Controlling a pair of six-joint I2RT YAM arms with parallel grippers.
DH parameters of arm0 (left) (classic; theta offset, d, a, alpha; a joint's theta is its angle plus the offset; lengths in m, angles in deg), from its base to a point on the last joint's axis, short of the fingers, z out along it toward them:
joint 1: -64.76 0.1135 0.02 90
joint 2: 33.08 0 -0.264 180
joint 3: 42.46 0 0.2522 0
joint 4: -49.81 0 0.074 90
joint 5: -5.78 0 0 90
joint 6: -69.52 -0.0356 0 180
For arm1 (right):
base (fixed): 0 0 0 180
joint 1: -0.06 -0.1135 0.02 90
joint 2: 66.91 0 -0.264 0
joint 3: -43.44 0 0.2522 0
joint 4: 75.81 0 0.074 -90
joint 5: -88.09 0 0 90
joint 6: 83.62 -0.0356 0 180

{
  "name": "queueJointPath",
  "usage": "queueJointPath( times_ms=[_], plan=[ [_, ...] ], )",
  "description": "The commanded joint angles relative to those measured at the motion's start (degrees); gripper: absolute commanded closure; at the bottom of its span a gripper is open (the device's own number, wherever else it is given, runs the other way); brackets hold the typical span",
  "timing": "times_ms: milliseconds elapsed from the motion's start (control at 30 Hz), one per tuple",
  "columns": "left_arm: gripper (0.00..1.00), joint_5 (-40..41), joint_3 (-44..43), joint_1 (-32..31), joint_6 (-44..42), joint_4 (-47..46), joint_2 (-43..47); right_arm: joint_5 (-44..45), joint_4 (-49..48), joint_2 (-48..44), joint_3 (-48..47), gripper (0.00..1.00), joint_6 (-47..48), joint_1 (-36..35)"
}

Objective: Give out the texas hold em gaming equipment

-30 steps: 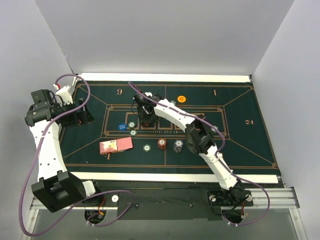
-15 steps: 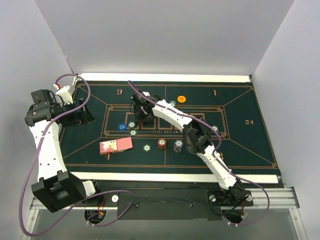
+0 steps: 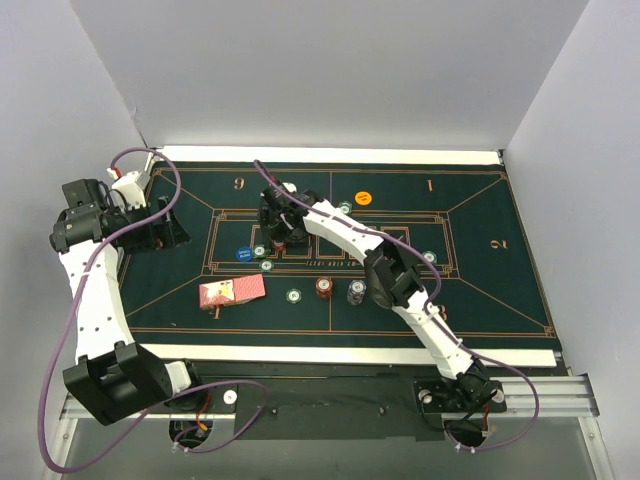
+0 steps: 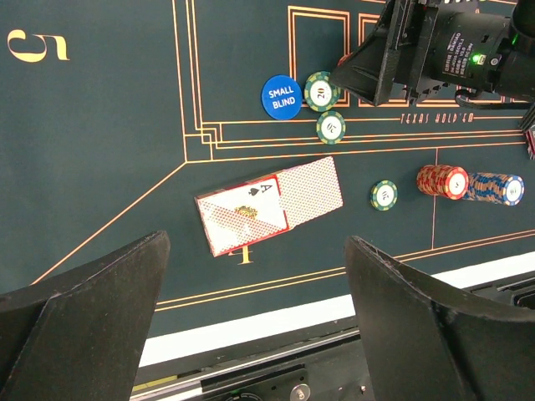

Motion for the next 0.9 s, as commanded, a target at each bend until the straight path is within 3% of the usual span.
queueJointPath(
  times_ms=[0, 233, 500, 700, 867],
  plan=[
    [0.03, -1.9, -0.7, 0.3, 0.2, -1.9, 1.7, 0.4, 1.5, -3.5, 2.0, 0.38, 1.1, -0.2],
    [0.03, -1.6, -0.3, 0.4, 0.0, -1.3, 2.9, 5.6, 3.9, -17.6, 9.4, 0.37, 5.0, 1.0],
    [0.03, -1.8, 0.1, 0.3, -0.1, -0.6, 4.4, 8.6, 4.5, -34.0, 32.0, 0.26, 9.6, -0.6],
    [0.03, -2.3, 0.1, 0.3, 0.0, -0.3, 4.5, 9.6, 2.2, -39.9, 46.9, 0.19, 9.3, -3.8],
    [0.03, -2.5, -0.1, 0.3, 0.3, -0.2, 4.2, 9.9, 1.4, -40.3, 49.0, 0.19, 9.1, -5.1]
  ],
)
